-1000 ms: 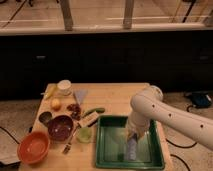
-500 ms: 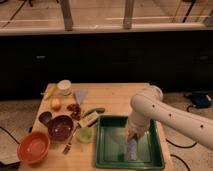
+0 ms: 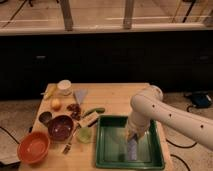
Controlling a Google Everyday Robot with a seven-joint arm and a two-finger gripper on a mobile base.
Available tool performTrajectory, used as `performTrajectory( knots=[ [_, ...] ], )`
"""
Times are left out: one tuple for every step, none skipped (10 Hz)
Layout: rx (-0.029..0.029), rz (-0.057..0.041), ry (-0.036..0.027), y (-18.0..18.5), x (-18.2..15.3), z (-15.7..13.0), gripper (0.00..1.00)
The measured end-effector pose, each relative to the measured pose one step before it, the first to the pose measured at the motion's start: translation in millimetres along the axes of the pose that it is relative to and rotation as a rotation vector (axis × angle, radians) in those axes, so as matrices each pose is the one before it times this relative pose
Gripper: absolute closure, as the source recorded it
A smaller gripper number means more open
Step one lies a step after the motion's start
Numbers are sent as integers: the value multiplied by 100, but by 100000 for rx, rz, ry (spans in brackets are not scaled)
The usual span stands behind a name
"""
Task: Place sponge in tray
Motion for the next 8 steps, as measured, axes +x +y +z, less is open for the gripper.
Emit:
performTrajectory(
  knots=[
    [71, -258, 15, -22, -1, 1, 65],
    [26, -248, 6, -15, 2, -5, 65],
    [39, -568, -18, 13, -9, -34, 65],
    [27, -514, 2, -33, 7, -35, 65],
    [-14, -644, -15, -12, -3, -42, 65],
    [12, -442, 65, -20, 19, -63, 65],
    [29, -325, 22, 14, -5, -53, 65],
    [39, -655, 19, -4, 23, -32, 65]
  ],
)
